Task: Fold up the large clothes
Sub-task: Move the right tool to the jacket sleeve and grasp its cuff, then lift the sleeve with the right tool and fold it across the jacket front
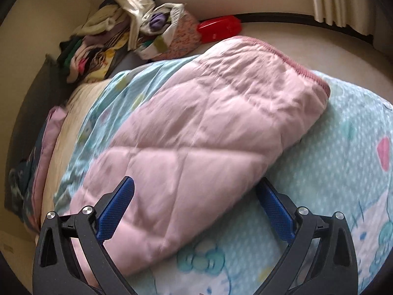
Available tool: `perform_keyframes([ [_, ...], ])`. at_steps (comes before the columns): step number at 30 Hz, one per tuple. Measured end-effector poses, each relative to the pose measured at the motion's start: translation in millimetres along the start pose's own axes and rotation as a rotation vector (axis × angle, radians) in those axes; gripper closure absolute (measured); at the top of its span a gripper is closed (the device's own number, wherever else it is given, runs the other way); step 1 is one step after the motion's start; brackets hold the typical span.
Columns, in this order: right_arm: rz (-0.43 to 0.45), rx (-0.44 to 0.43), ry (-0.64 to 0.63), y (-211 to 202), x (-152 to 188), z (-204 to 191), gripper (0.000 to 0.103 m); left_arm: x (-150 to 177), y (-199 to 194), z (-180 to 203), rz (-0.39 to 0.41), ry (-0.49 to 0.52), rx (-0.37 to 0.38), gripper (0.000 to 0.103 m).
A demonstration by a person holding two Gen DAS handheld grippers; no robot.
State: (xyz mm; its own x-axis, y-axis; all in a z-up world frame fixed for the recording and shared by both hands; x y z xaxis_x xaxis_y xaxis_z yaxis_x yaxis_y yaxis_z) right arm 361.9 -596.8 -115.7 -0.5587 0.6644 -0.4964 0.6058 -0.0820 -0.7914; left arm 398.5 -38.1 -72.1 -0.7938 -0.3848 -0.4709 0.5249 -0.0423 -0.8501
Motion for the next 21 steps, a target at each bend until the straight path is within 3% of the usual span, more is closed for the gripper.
perform_keyframes([
  [4, 0.036, 0.016, 0.053, 10, -13, 11, 0.005, -7, 2, -4, 0.018, -0.019, 0.005, 0.008],
  [7, 0.072, 0.045, 0.042, 14, -21, 13, 0.017, -9, 2, -8, 0.019, -0.029, 0.004, 0.008],
  [9, 0.100, 0.032, 0.042, 14, -25, 13, 0.053, -12, -1, -10, 0.023, -0.037, 0.009, 0.008],
  [12, 0.145, -0.024, 0.011, 2, -28, 8, 0.071, -15, -6, -12, 0.034, -0.037, 0.006, 0.008],
  [15, 0.214, -0.041, -0.123, -23, -34, -22, 0.079, -18, -15, -13, 0.051, -0.031, 0.005, 0.008],
  [21, 0.313, -0.111, -0.312, -71, -49, -82, 0.083, -24, -35, -13, 0.080, -0.022, 0.012, 0.008],
])
Point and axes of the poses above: each gripper's, at about its wrist camera, not at the fingertips, and y roughly the way its jaws point, z to its right, x to its underside, the point moved 4 cm from there along y, roughly the way its jaws point, and after that the axes turned 12 degrees about -y, right-handed, at the moved point
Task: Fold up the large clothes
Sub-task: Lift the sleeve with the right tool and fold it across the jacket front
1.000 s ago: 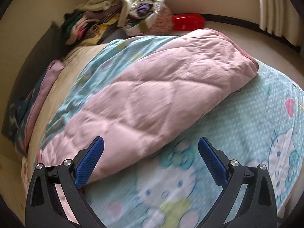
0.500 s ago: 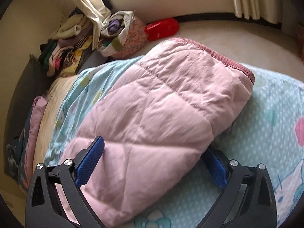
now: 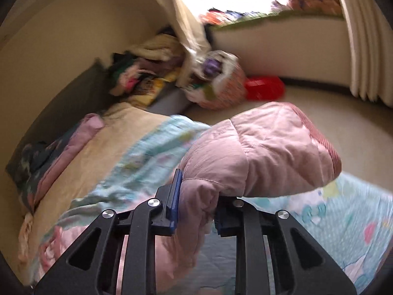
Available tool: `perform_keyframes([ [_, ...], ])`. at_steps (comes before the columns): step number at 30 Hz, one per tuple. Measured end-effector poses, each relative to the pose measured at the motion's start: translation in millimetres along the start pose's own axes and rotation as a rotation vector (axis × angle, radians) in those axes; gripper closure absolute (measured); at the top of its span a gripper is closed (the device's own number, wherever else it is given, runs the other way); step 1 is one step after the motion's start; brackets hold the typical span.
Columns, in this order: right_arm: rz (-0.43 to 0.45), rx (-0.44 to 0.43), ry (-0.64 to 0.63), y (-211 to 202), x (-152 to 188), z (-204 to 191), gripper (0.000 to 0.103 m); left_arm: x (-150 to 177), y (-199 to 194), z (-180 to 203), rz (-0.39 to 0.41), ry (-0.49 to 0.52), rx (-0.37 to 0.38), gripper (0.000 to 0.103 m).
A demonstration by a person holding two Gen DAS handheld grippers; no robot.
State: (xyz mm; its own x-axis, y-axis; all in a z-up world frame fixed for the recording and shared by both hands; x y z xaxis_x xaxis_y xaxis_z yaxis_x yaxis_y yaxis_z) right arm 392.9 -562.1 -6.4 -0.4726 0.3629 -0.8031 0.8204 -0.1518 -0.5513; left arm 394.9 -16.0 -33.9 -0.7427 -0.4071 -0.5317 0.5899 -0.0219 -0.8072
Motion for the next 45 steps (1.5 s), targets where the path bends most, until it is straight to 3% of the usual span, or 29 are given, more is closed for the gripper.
perform_keyframes([
  [8, 0.094, -0.104, -0.201, -44, -44, -79, 0.084, -13, -32, -6, 0.032, -0.018, 0.037, 0.008],
  [14, 0.150, -0.192, -0.340, -78, -51, -141, 0.085, -19, -50, -22, 0.045, -0.042, 0.051, 0.008],
  [23, 0.149, -0.340, -0.472, -113, -30, -233, 0.085, -30, -70, -64, 0.057, -0.119, 0.096, 0.008],
  [32, 0.131, -0.422, -0.558, -124, -6, -304, 0.085, -38, -83, -105, 0.074, -0.168, 0.121, 0.008],
  [45, 0.101, -0.528, -0.625, -127, 34, -375, 0.085, -42, -88, -141, 0.058, -0.206, 0.179, 0.008],
])
Point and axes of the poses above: each gripper's, at about its wrist camera, not at the fingertips, and y roughly the way its jaws point, z to its right, x to its underside, the point moved 4 cm from there along y, roughly the way its jaws point, and after that the axes turned 12 degrees about -y, right-handed, at the moved point
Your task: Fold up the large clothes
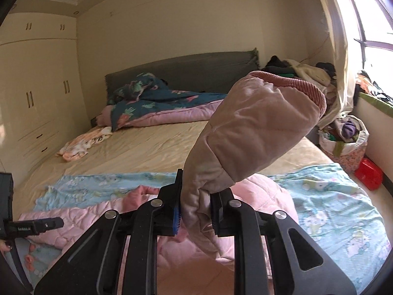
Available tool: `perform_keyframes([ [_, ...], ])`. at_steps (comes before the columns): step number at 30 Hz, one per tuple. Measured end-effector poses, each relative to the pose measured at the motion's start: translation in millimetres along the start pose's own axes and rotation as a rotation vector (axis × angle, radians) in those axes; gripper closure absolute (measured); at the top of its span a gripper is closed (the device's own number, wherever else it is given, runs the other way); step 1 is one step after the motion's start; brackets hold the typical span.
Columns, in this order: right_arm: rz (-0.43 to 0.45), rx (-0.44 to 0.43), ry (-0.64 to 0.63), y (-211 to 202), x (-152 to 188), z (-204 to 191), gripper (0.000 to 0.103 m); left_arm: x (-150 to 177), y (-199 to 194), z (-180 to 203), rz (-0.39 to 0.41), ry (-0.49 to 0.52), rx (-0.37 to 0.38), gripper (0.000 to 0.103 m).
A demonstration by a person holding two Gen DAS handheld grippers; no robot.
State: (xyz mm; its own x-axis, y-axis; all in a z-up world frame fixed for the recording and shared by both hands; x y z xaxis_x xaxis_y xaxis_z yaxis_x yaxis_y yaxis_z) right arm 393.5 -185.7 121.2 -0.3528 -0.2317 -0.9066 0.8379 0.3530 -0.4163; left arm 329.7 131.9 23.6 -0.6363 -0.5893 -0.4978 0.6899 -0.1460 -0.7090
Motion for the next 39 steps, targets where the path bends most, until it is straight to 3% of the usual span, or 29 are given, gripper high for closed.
perform_keyframes([
  [7, -0.034, -0.053, -0.055, 28, 16, -46, 0.085, -3, 1, -20, -0.039, -0.081, 0.085, 0.008],
  [23, -0.202, -0.153, -0.273, 86, 103, -162, 0.085, 2, 8, -55, -0.062, -0.178, 0.109, 0.008],
  [31, -0.296, -0.233, -0.420, 96, 133, -212, 0.077, 4, 18, -65, -0.094, -0.258, 0.150, 0.008],
  [34, -0.329, -0.247, -0.456, 98, 145, -221, 0.070, 9, 26, -67, -0.127, -0.293, 0.176, 0.008],
  [36, -0.345, -0.273, -0.459, 98, 150, -225, 0.052, 13, 32, -70, -0.140, -0.297, 0.166, 0.008],
  [39, -0.361, -0.315, -0.439, 93, 151, -223, 0.039, 23, 46, -72, -0.191, -0.325, 0.187, 0.008],
])
Point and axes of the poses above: each gripper's, at about its wrist camera, not at the fingertips, and y roughly the way its jaws point, z to its right, x to its underside, the point moved 4 cm from there along y, roughly the way its jaws point, and after that the axes turned 12 degrees about -y, right-handed, at the moved point
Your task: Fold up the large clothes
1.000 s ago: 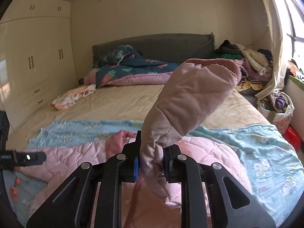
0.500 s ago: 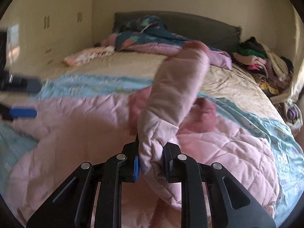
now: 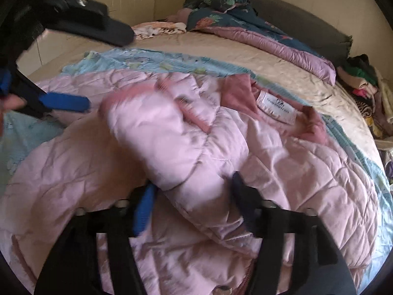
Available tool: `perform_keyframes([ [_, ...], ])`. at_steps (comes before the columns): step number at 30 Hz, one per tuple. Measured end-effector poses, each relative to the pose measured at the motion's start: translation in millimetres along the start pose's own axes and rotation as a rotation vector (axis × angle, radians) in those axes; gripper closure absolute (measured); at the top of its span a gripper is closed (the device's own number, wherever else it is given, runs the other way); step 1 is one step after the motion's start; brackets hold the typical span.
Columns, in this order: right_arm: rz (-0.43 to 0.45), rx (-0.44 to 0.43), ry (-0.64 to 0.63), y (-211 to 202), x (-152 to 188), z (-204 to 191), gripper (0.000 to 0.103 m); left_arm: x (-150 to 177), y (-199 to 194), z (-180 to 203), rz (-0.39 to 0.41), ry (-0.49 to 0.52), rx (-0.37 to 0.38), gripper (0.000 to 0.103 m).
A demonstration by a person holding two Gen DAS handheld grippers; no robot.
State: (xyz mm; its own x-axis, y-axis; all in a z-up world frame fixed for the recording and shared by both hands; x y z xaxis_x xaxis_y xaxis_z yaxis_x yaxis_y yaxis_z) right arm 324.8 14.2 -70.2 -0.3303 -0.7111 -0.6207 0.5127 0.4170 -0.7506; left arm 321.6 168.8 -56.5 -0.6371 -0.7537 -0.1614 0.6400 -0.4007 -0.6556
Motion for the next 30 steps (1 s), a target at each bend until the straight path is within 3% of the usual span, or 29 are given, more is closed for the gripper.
perform_keyframes([
  [5, 0.042, -0.053, 0.074, -29, 13, 7, 0.028, 12, 26, -10, -0.072, -0.026, -0.013, 0.009],
  [8, 0.054, -0.039, 0.133, -50, 26, 22, 0.028, 19, 41, -10, -0.090, -0.022, -0.017, 0.016],
  [10, 0.059, -0.031, 0.189, -65, 41, 37, 0.028, 23, 48, -6, -0.090, 0.006, -0.033, 0.038],
  [11, 0.058, -0.018, 0.215, -71, 49, 46, 0.028, 26, 51, -5, -0.091, 0.025, -0.050, 0.057],
  [12, 0.056, -0.008, 0.235, -76, 55, 54, 0.028, 28, 53, -3, -0.081, 0.053, -0.084, 0.067],
  [13, 0.050, 0.009, 0.257, -81, 62, 64, 0.028, 30, 54, 1, -0.060, 0.105, -0.124, 0.071],
  [14, 0.040, 0.036, 0.271, -86, 69, 74, 0.027, 30, 54, 6, -0.044, 0.144, -0.142, 0.083],
  [15, 0.032, 0.060, 0.282, -90, 75, 84, 0.026, 31, 51, 11, -0.024, 0.179, -0.155, 0.086],
  [22, -0.019, 0.142, 0.434, -96, 104, 155, 0.023, 16, 21, 25, 0.088, 0.289, -0.199, 0.087],
  [30, -0.191, 0.145, 0.523, -53, 140, 189, 0.022, 20, 42, -12, 0.055, 0.259, -0.280, 0.085],
])
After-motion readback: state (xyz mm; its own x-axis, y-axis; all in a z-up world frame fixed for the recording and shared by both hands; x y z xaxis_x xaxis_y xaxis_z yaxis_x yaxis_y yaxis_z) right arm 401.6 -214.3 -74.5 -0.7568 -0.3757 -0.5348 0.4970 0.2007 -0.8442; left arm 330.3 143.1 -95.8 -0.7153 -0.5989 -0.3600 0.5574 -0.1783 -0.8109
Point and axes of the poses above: each gripper's, at about its wrist camera, not at the fingertips, and y roughly the way its jaws point, z to its right, x to its underside, the point moved 4 cm from there along y, roughly the way its jaws point, and after that the axes turned 12 degrees about -y, right-handed, at the moved point
